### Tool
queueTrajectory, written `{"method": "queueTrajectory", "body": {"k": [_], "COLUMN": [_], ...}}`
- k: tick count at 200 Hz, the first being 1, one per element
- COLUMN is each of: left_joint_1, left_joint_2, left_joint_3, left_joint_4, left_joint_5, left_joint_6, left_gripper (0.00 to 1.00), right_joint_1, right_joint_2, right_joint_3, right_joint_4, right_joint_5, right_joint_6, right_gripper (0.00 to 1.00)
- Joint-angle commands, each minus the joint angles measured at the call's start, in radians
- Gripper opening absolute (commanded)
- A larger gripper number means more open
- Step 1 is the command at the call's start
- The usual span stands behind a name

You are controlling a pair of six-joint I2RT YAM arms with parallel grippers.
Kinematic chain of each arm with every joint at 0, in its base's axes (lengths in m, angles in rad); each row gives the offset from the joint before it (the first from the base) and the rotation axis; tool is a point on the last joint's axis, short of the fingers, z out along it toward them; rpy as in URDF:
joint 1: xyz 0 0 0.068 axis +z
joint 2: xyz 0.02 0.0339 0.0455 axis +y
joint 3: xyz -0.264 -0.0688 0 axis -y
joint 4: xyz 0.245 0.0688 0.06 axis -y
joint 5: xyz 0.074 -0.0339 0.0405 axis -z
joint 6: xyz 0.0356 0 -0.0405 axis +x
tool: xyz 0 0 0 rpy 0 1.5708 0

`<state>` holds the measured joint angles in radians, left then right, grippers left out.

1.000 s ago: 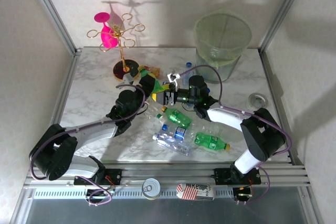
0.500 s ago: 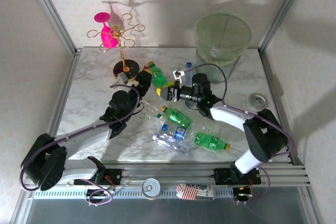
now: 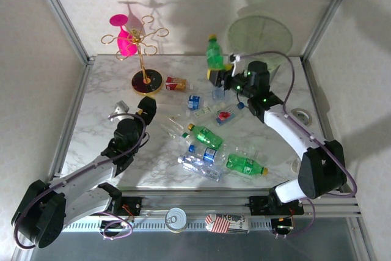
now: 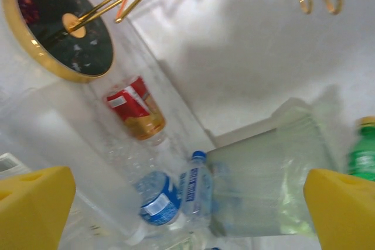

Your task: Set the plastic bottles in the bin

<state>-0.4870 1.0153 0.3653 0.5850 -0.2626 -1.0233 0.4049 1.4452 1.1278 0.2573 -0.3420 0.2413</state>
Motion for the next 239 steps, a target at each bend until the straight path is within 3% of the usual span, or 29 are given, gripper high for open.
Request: {"method": "queueTrajectory", "body": {"k": [1,71,105,155,189,225,239], "left_joint_1": [0.010,0.010,0.011,0.010,0.010,0.010,0.010], "left_joint_2": [0.010,0.114,0.141,0.118,0.091,0.090,0.094], "left_joint_3": [-0.013,0.067,0.093,0.086,0.087,0.092,0.092], "left_joint_4": [-0.038,-0.110,-0.147,-0.170,-0.189,-0.194,-0.189], "left_joint_5": [0.006,0.117,0.147,0.136,0.114,0.111,0.111], "left_joint_6": [0.050,0.158,0.188,0.195,0.207,0.205,0.200], "left_gripper": [1.00,1.00,1.00,1.00,1.00,1.00,0.99], "right_joint_1": [-0.050,-0.239,-0.300,-0.306,-0.306,-0.306,-0.305], "right_joint_2": [-0.028,0.120,0.193,0.299,0.314,0.284,0.254], "right_joint_3": [0.107,0.414,0.500,0.573,0.604,0.617,0.611], "right_joint_4": [-0.078,-0.336,-0.417,-0.475,-0.474,-0.477,-0.481], "right_joint_5": [0.121,0.267,0.254,0.216,0.210,0.224,0.228], "right_joint_6": [-0.047,-0.047,-0.032,-0.011,0.000,-0.009,-0.018], "right_gripper": [0.43,0.43,0.43,0.49,0.63,0.98,0.99]}}
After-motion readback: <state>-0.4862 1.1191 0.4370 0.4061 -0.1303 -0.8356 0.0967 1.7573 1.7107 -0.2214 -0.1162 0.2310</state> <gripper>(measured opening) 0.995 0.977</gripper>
